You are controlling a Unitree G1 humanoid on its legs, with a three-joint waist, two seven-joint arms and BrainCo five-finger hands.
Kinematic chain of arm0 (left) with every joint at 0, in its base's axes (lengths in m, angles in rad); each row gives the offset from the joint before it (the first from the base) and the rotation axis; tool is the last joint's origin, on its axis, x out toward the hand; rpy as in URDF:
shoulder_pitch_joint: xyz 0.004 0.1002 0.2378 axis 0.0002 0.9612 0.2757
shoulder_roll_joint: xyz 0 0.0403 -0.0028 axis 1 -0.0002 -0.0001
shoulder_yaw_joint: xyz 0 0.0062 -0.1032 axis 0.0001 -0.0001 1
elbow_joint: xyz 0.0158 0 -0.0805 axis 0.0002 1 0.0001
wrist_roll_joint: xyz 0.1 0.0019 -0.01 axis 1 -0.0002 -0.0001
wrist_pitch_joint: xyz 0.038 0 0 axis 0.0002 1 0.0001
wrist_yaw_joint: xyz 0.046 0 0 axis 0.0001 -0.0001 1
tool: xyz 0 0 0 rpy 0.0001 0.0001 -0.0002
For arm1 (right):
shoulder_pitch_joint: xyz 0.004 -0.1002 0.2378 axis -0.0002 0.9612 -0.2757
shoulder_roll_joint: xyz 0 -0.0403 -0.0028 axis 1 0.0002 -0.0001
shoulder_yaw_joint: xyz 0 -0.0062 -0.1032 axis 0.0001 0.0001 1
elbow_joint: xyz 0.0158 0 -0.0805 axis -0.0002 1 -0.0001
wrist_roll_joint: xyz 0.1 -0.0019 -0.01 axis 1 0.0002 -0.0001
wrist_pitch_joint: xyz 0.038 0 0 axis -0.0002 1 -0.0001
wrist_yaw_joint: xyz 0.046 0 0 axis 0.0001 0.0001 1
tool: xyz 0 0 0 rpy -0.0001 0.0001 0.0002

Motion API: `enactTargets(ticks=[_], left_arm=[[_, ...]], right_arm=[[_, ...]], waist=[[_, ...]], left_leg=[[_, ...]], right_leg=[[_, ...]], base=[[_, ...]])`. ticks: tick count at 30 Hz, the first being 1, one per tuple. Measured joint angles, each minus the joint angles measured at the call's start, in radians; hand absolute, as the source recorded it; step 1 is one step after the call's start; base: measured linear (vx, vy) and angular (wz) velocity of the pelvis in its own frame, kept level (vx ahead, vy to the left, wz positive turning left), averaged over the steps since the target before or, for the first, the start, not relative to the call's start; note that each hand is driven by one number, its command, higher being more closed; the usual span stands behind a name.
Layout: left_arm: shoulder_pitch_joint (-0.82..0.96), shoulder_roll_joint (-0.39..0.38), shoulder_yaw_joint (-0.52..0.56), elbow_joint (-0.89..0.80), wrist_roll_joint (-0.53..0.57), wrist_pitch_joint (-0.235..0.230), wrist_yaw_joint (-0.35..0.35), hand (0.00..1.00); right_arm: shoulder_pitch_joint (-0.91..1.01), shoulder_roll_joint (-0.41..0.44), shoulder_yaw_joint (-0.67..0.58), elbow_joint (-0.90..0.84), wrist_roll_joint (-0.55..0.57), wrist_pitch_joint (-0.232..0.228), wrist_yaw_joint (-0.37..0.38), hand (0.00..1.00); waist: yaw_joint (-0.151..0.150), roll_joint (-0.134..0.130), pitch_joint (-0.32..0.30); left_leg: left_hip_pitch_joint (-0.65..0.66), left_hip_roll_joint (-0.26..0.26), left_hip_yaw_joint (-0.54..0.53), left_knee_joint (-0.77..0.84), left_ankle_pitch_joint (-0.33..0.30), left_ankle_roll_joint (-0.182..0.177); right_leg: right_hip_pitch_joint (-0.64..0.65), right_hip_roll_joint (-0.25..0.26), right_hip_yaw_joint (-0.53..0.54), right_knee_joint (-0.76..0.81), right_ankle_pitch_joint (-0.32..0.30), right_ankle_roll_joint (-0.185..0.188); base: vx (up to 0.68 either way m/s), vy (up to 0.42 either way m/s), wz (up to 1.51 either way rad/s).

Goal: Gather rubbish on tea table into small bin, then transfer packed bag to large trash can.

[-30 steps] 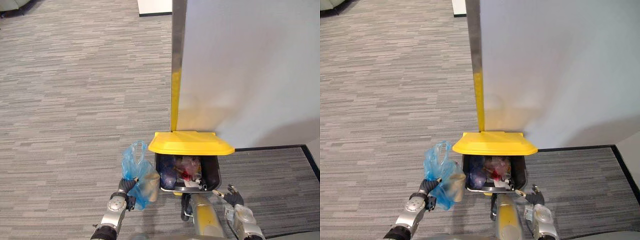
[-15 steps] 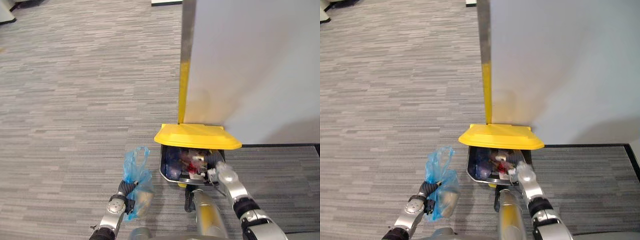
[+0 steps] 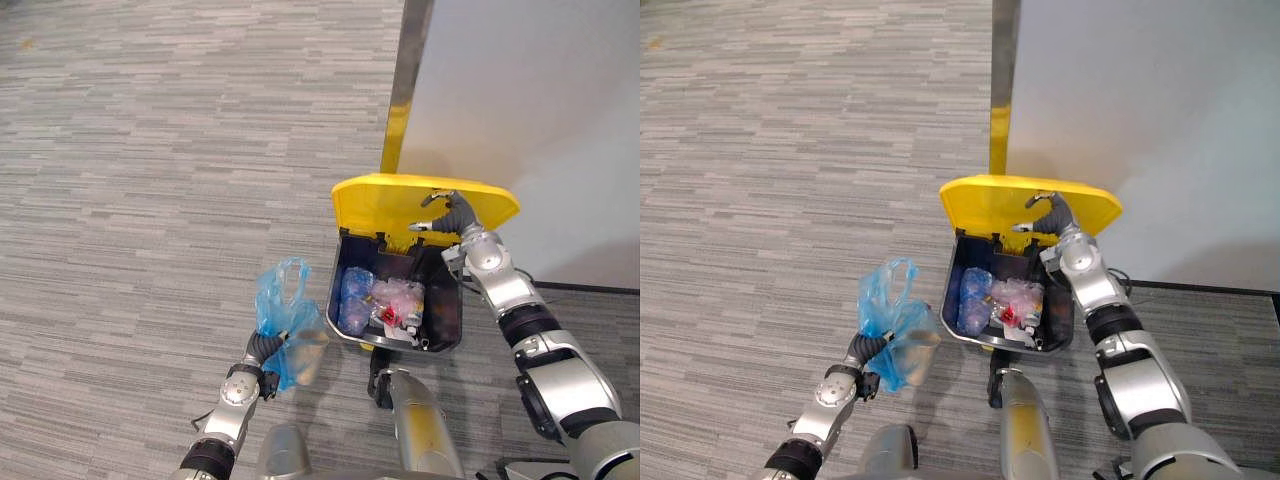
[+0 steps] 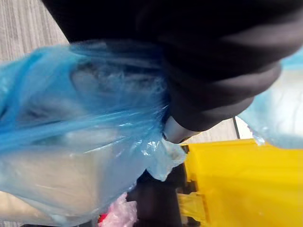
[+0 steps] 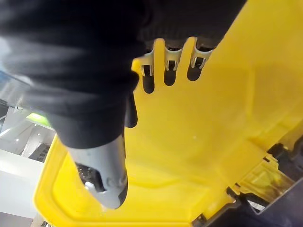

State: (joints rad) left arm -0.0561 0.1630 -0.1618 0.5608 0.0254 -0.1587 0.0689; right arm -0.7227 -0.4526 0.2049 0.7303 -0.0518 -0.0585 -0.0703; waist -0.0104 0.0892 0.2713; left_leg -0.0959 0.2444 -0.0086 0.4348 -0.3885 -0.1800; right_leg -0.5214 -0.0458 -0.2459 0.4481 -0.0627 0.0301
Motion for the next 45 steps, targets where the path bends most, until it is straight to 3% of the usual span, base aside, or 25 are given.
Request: enactTargets(ticks=[9,15,25,33,45], left_arm=[[-0.014,0.014,-0.036,-0.164,-0.055,-0.007,-0.005,1.00],[-0.059,0.023,-0.090,-0.265,-0.092,-0.017,-0.025,1.00],[-0.257,0.033,-0.292,-0.444,-0.146,-0.063,-0.047,1.00],[-0.470,-0.021,-0.394,-0.426,-0.148,-0.063,-0.039,1.00],[-0.725,-0.045,-0.393,-0.023,-0.088,-0.033,0.028,1.00]], right_arm=[[-0.005,-0.066,-0.017,-0.051,0.001,0.000,-0.012,0.00],[-0.005,-0.066,-0.040,-0.060,0.000,0.000,-0.012,0.00],[-0.039,-0.066,-0.036,-0.081,0.001,0.000,-0.012,0.00],[-0.123,-0.068,0.010,-0.081,0.001,0.000,-0.012,0.00],[-0.261,-0.096,0.043,-0.078,0.004,0.000,-0.025,0.00]], waist=[[-0.007,-0.010,0.070],[-0.005,-0.017,0.088],[-0.029,-0.032,0.129],[-0.054,-0.045,0.178],[-0.083,-0.086,0.239]], left_leg=[[-0.036,-0.011,-0.025,0.046,-0.005,0.000],[-0.050,-0.003,-0.042,0.055,-0.005,0.000],[-0.048,-0.002,-0.043,0.065,-0.008,-0.007],[-0.054,0.001,-0.029,0.078,-0.012,-0.014],[-0.182,0.017,-0.016,0.163,-0.029,-0.036]], right_leg=[[-0.006,-0.025,-0.015,0.023,-0.003,-0.001],[-0.009,-0.021,-0.025,0.027,-0.008,-0.008],[-0.027,-0.025,-0.019,0.074,-0.030,-0.009],[-0.044,-0.018,-0.005,0.084,-0.035,-0.017],[-0.157,0.004,0.023,0.108,-0.027,-0.007]], base=[[-0.03,0.002,0.09],[-0.02,-0.016,0.05],[0.00,0.000,0.00],[0.00,-0.003,-0.05],[-0.01,-0.004,-0.04]])
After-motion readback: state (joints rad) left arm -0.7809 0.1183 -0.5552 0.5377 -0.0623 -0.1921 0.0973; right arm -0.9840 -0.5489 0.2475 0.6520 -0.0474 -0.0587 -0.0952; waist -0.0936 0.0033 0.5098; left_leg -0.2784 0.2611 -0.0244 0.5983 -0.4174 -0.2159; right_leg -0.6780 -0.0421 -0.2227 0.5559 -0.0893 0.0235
